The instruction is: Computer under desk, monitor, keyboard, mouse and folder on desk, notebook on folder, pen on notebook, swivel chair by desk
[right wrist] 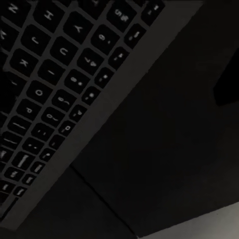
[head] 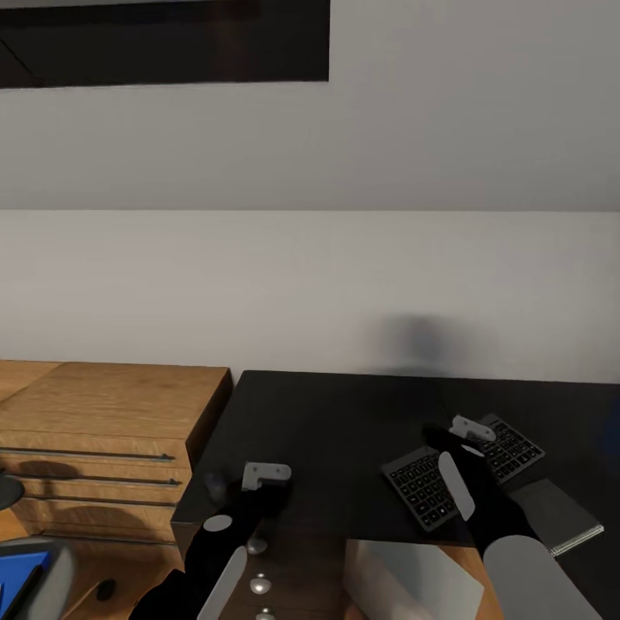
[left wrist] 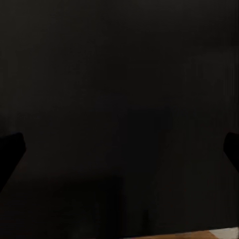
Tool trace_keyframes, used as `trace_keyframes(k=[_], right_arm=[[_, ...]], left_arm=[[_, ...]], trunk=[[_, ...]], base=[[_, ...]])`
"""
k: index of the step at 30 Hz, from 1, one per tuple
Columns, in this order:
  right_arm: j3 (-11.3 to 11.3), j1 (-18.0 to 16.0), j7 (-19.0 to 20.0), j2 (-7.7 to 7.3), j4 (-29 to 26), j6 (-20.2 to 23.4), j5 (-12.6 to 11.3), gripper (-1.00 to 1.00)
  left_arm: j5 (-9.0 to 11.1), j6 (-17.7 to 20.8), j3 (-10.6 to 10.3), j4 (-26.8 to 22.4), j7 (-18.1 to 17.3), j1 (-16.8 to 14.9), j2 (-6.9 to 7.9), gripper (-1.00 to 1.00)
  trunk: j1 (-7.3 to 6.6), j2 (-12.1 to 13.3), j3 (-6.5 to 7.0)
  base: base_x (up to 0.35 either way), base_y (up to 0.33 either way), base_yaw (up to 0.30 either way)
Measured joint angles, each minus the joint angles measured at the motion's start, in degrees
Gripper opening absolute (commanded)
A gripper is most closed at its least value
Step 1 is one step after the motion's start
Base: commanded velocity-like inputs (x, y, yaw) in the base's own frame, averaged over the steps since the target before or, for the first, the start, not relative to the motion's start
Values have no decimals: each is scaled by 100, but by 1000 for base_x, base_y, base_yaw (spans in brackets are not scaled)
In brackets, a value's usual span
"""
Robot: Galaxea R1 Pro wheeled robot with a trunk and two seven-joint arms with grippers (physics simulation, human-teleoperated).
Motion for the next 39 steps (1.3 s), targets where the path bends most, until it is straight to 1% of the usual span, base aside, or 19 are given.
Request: trace_keyframes(k=[1, 2, 3, 7, 8, 9, 16, 39], right_arm=[[-5, 0, 0, -10, 174, 3, 8, 100], [-4, -1, 0, -12, 225, 4, 11, 100], [-2, -1, 0, -13, 302, 4, 14, 100], [0, -1, 1, -11, 394, 5, 18, 100], [2, -1, -1, -11, 428, 5, 19, 100], [3, -1, -2, -11, 436, 7, 19, 100], [22, -1, -7, -9, 462, 13, 24, 100], [44, -1, -51, 7, 465, 16, 28, 100]], left_arm=[[138, 11, -1, -161, 0, 1, 1, 100], [203, 13, -1, -206, 0, 2, 3, 100], [346, 17, 1, -278, 0, 2, 9, 100], [640, 26, 7, -395, 5, 3, 24, 100], [765, 29, 13, -453, 6, 3, 29, 100], [797, 30, 15, -475, 7, 3, 32, 100], [899, 32, 16, -575, 13, 4, 57, 100], [927, 42, 15, -580, 17, 4, 61, 100]], trunk=[[0, 0, 0], [0, 0, 0], [0, 0, 0], [0, 0, 0], [0, 0, 0], [21, -39, -17], [175, -320, -143], [681, -1242, -556]], base=[[4, 0, 0], [2, 0, 0], [2, 0, 0], [1, 0, 0], [0, 0, 0], [0, 0, 0], [0, 0, 0], [0, 0, 0]])
